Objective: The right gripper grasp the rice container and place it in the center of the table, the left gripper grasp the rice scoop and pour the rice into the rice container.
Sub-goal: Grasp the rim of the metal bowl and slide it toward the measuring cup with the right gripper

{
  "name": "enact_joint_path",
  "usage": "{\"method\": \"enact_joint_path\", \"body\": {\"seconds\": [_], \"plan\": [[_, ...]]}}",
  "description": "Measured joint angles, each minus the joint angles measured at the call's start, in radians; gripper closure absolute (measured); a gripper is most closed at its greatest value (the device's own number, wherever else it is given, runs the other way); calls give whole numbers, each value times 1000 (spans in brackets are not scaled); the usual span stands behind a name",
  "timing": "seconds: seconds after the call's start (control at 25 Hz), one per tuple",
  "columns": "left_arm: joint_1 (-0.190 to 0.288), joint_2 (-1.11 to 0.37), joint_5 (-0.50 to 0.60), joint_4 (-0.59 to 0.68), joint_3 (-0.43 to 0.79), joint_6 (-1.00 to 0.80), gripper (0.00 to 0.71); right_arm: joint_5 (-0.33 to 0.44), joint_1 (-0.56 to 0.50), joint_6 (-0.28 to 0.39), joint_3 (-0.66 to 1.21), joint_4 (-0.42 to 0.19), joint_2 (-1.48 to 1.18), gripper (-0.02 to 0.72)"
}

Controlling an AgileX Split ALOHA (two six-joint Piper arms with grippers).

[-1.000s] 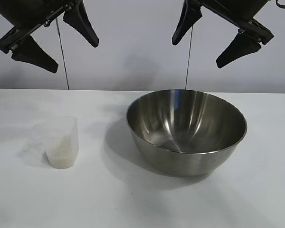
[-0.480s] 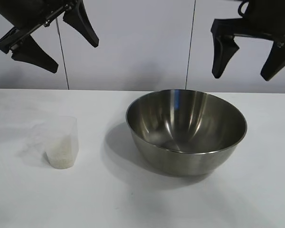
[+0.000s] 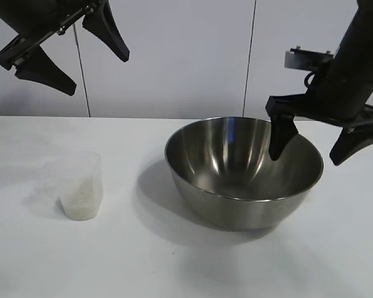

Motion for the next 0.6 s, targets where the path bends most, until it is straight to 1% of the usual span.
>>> {"method": "enact_joint_path", "body": {"seconds": [0.16, 0.2, 0.24, 0.32, 0.4, 0.52, 0.6], "plan": [[0, 0, 0, 0, 0, 0, 24, -31, 0, 0, 0, 11, 45, 44], [0, 0, 0, 0, 0, 0, 24, -33, 0, 0, 0, 11, 54, 52], [0, 0, 0, 0, 0, 0, 24, -35, 0, 0, 0, 13, 61, 76], [0, 0, 0, 0, 0, 0, 24, -35, 0, 0, 0, 21, 69, 166], [0, 0, 0, 0, 0, 0, 24, -36, 0, 0, 0, 28, 72, 272], [0, 0, 0, 0, 0, 0, 24, -37, 0, 0, 0, 31, 73, 372], [0, 0, 0, 0, 0, 0, 24, -38, 0, 0, 0, 33, 73, 477]]}}
